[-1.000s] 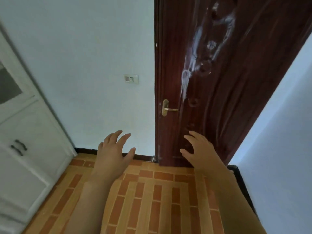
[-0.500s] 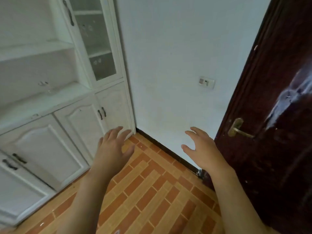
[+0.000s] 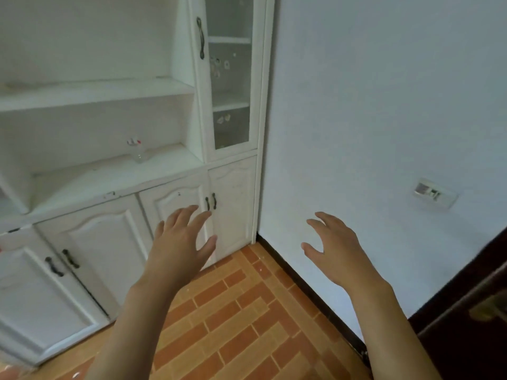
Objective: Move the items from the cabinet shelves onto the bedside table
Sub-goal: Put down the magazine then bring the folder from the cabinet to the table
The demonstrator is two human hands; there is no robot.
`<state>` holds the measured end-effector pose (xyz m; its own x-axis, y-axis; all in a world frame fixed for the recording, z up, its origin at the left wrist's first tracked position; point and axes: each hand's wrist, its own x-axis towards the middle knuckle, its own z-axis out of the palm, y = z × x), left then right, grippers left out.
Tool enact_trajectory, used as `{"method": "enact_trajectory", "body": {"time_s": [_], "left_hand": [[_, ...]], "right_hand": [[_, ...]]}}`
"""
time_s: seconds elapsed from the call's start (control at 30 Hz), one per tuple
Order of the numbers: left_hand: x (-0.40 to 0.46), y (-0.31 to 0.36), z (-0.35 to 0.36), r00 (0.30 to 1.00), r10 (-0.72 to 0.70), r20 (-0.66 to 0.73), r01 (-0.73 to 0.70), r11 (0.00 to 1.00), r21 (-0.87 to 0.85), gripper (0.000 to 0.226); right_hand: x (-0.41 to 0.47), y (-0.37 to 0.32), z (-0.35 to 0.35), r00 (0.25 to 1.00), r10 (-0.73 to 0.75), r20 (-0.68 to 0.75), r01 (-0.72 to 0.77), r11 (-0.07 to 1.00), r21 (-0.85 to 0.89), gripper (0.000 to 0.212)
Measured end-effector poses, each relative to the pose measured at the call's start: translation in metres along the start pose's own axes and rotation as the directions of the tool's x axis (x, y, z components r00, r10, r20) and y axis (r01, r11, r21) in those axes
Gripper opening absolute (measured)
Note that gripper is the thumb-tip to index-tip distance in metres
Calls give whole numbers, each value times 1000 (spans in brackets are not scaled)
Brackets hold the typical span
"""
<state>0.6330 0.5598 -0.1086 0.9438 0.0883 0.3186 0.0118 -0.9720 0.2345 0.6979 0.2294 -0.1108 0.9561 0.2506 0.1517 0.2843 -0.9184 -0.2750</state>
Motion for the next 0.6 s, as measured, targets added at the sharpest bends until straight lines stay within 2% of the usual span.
{"method": "enact_trajectory", "body": {"time_s": [0.4, 0.6], "left_hand": [[169, -123, -26, 999, 19, -48, -17, 999, 39, 59], [230, -160, -36, 993, 36, -110, -31, 998, 48, 60]], "right_hand": [[197, -100, 0, 998, -46, -48, 45, 999, -19, 61], [278, -132, -5, 987, -137, -79, 138, 990, 6, 62]]}}
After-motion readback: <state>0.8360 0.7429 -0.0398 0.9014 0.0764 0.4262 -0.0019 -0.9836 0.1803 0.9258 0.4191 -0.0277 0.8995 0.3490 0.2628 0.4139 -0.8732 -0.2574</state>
